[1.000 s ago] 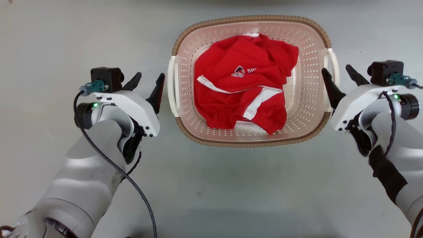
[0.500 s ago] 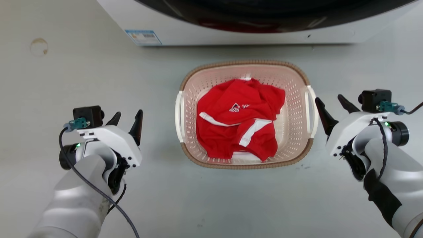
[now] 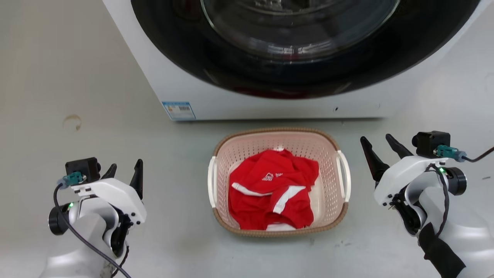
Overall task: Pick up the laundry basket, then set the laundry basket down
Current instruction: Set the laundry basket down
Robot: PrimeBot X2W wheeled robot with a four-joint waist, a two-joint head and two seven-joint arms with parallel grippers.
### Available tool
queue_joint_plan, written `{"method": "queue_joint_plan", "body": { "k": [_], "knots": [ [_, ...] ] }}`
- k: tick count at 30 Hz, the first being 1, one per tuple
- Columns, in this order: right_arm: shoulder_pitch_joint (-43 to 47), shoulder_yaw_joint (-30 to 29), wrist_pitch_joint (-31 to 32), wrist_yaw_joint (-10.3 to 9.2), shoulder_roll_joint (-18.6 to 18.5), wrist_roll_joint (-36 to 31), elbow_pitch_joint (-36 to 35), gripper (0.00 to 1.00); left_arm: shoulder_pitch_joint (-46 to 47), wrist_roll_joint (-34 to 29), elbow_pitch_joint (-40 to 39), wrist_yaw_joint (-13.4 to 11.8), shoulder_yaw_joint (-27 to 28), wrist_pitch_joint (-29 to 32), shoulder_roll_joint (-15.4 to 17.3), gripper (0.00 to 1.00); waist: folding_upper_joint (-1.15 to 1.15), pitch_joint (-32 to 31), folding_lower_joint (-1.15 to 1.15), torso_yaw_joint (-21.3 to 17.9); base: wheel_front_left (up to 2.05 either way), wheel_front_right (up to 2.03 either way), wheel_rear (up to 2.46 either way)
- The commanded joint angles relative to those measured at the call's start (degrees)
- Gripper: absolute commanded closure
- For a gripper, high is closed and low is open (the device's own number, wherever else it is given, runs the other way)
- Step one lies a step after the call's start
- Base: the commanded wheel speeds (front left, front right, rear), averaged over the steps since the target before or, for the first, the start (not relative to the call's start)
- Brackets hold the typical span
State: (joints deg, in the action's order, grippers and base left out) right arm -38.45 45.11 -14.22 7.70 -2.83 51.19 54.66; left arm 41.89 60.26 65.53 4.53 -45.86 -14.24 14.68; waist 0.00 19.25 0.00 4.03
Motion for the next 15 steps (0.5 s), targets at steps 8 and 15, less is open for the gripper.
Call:
{"method": "queue_joint_plan", "body": {
  "k": [8, 15],
  "knots": [
    [6.99, -8.02, -0.78, -0.21, -0.67, -6.91, -8.52, 0.00, -8.51, -7.58, -11.78, -4.49, 10.90, -0.75, 4.29, 0.00, 0.00, -9.96, 0.00, 0.02, 0.00, 0.00, 0.00],
    [11.89, -13.68, -0.78, -0.21, -1.30, -11.33, -15.14, 0.00, -17.26, -12.61, -22.75, -7.12, 17.00, -0.75, 5.17, 0.00, 0.00, -14.31, 0.00, 0.30, 0.00, 0.00, 0.00]
  ]
}}
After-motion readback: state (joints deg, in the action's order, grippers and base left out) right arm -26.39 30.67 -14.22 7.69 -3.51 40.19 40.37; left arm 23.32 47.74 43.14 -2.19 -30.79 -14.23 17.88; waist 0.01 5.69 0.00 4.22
